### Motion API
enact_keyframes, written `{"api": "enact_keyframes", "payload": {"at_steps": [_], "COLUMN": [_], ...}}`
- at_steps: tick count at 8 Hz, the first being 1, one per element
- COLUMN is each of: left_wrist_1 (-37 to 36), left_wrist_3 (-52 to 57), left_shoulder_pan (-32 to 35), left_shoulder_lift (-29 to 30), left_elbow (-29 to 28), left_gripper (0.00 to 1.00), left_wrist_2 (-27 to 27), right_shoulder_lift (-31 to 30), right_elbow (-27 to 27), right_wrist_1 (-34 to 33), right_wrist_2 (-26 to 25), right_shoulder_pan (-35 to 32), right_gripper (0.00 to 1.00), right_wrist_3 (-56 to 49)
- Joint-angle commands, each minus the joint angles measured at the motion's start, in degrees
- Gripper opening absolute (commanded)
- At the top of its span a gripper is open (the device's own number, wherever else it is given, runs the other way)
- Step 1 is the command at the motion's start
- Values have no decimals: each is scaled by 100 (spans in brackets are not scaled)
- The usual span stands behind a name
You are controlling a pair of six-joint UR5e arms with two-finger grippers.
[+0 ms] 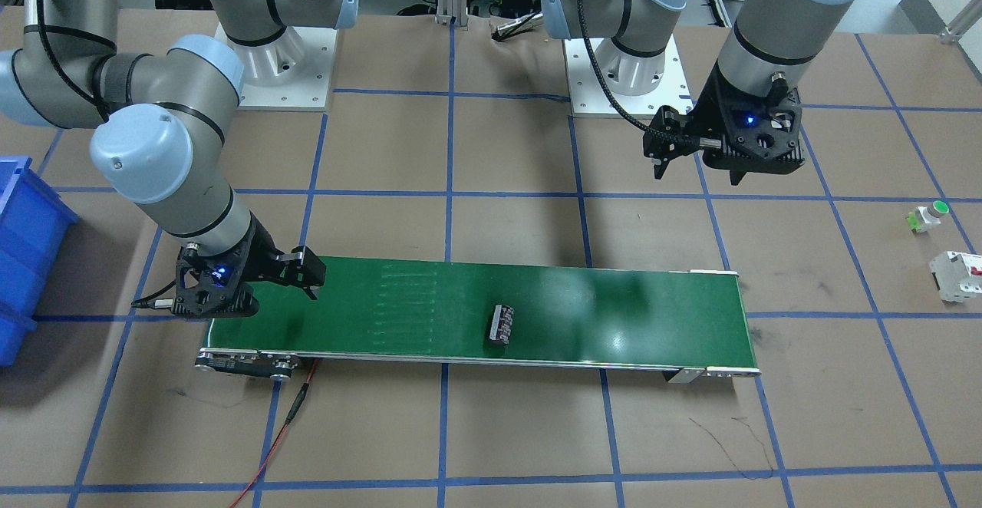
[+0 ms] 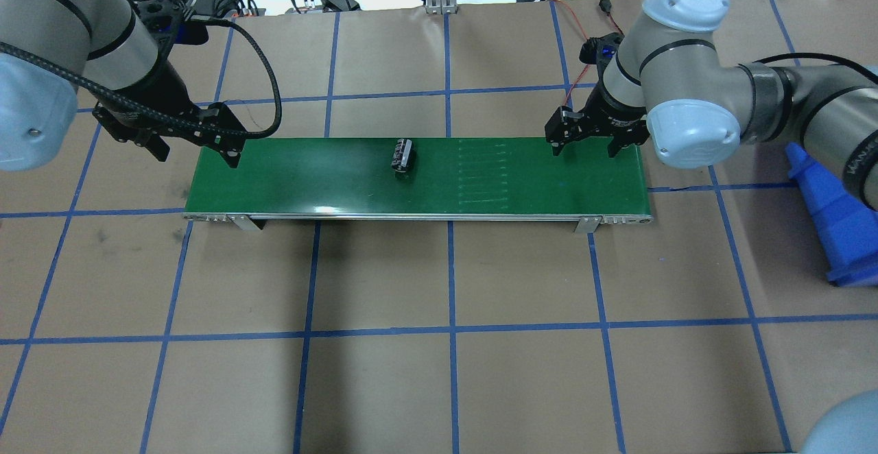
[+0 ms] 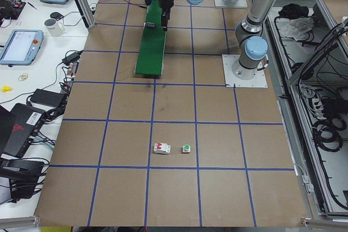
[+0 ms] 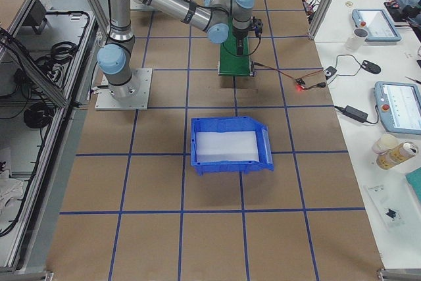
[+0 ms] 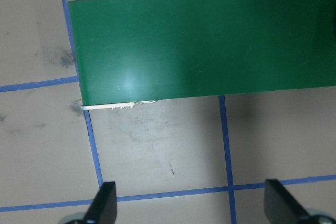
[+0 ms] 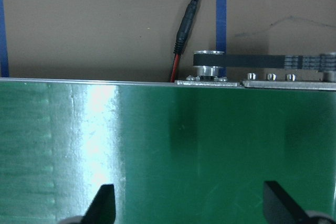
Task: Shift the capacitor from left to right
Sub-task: 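Hold the right gripper at the belt's far end while the capacitor rides toward it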
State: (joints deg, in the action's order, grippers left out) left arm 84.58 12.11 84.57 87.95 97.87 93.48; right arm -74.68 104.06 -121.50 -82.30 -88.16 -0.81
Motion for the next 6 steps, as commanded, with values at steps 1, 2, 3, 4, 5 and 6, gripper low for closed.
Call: {"api": "enact_keyframes", "payload": {"at_steps": [1, 2, 3, 4, 5, 6], "left_wrist_1": [-3, -12, -21, -21, -38, -39], "left_wrist_3": [11, 11, 11, 11, 11, 11], "left_shoulder_pan": [6, 6, 6, 6, -2, -2], "left_shoulder_lift": [3, 3, 20, 29, 64, 65], "left_elbow": [4, 4, -4, -4, -13, -22], "left_gripper": [100, 100, 100, 100, 100, 100], "left_wrist_2": [30, 30, 39, 39, 39, 39], "right_shoulder_lift": [-11, -20, -29, -37, -37, -37], "right_elbow": [1, 1, -8, -52, -87, -96], "right_wrist_1": [-5, -14, -14, -14, -5, 30], "right_wrist_2": [3, 12, -23, -67, -84, -50], "right_shoulder_pan": [0, 0, 0, 0, 0, 0], "right_gripper": [100, 100, 100, 100, 100, 100], "right_wrist_3": [2, 20, 28, -6, 2, 11]}}
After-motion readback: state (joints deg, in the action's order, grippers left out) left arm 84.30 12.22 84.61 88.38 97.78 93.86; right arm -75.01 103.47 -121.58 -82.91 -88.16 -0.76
